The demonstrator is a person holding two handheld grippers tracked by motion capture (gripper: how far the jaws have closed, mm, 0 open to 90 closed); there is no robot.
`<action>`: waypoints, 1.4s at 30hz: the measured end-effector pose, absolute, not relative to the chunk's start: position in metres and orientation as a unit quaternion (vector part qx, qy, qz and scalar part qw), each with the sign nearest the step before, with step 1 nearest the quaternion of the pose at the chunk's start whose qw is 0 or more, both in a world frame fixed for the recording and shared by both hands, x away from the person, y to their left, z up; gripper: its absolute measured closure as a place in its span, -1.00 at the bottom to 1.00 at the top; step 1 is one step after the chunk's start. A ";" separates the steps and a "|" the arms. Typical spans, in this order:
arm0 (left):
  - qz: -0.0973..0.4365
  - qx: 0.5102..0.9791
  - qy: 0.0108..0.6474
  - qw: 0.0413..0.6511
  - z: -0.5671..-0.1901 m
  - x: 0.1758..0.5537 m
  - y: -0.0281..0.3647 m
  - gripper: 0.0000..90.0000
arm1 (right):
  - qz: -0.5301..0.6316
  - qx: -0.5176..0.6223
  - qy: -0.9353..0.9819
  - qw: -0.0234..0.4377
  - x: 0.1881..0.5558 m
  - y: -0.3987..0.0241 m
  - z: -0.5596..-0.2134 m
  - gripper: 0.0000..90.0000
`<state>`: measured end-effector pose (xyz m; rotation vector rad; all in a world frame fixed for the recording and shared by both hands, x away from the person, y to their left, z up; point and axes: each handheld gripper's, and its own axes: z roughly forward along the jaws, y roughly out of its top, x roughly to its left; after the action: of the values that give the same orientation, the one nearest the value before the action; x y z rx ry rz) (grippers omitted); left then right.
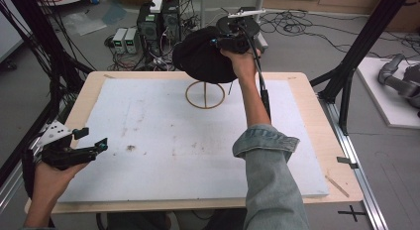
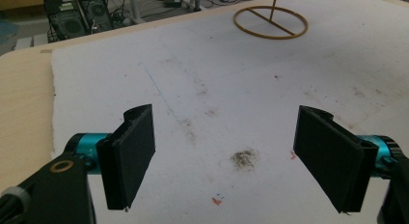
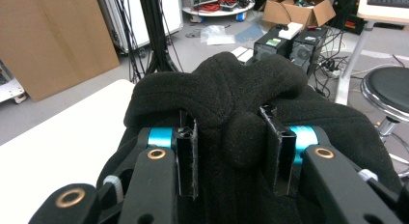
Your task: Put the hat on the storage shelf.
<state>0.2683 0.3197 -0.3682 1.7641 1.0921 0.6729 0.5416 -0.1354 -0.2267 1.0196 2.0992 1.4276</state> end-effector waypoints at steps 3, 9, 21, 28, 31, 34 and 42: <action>0.275 0.717 0.443 0.463 -0.368 0.268 0.319 -0.49 | 0.506 0.370 0.753 0.198 0.542 -0.135 -0.228 0.40; 0.275 0.717 0.443 0.463 -0.368 0.268 0.319 -0.49 | 0.505 0.375 0.753 0.194 0.542 -0.135 -0.228 0.33; 0.276 0.717 0.442 0.463 -0.368 0.268 0.319 -0.49 | 0.497 0.383 0.756 0.188 0.543 -0.134 -0.231 0.11; 0.276 0.717 0.442 0.463 -0.367 0.268 0.318 -0.49 | 0.496 0.386 0.754 0.187 0.543 -0.134 -0.231 0.05; 0.276 0.717 0.441 0.463 -0.367 0.268 0.318 -0.49 | 0.496 0.388 0.754 0.188 0.542 -0.135 -0.230 0.01; 0.276 0.717 0.442 0.463 -0.368 0.268 0.318 -0.49 | 0.496 0.390 0.753 0.187 0.542 -0.136 -0.230 -0.03; 0.275 0.720 0.439 0.463 -0.367 0.268 0.317 -0.49 | 0.508 0.395 0.742 0.185 0.537 -0.140 -0.225 -0.12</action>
<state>0.2680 0.3173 -0.3665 1.7690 1.0789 0.6762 0.5369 -0.1405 -0.2246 1.1140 2.0917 1.4317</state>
